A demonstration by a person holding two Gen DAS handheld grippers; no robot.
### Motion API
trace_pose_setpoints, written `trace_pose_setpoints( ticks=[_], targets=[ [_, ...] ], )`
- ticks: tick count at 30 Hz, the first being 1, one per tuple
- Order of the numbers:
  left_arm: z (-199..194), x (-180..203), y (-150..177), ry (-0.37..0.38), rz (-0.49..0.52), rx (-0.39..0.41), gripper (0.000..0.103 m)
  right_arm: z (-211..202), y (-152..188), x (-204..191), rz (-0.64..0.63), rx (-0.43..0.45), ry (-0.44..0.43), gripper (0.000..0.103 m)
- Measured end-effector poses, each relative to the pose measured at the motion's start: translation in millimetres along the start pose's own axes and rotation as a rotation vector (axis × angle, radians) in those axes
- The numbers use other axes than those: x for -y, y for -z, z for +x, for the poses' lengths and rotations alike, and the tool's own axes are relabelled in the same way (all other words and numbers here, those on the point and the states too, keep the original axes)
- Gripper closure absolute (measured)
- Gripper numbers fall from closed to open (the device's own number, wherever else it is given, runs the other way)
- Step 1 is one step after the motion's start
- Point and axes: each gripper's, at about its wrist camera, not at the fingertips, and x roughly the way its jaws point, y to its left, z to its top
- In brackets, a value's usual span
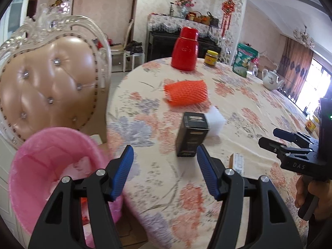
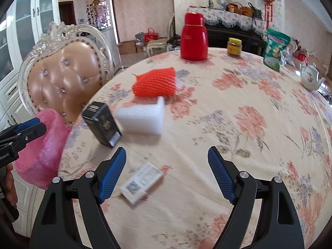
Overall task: Collect trash
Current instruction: 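Move both open tools back toward the black box on the table, then close the left tool on the black DORMI box and lift it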
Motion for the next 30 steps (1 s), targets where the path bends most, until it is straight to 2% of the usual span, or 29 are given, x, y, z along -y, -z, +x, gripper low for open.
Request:
trace_pose_setpoints(
  ticks=[10, 23, 25, 27, 30],
  targets=[
    [51.9, 44.1, -11.6, 0.052, 0.05, -0.052, 0.042, 8.6, 15.3, 34.6, 0.042, -0.034, 0.021, 0.023],
    [90.8, 52.8, -16.7, 0.023, 0.059, -0.094, 0.042, 21.1, 24.8, 51.2, 0.069, -0.069, 0.018, 0.019],
    [95.6, 53.7, -17.4, 0.018, 0.063, -0.099, 0.046, 22.7, 26.4, 49.9, 0.069, -0.076, 0.02, 0.018],
    [99.7, 54.0, -17.1, 0.006, 0.074, -0.109, 0.06, 24.8, 28.1, 46.9, 0.068, -0.088, 0.014, 0.018],
    [100.5, 52.8, -16.2, 0.001, 0.079, -0.11, 0.061, 26.5, 29.9, 38.4, 0.062, -0.097, 0.007, 0.018]
  ],
)
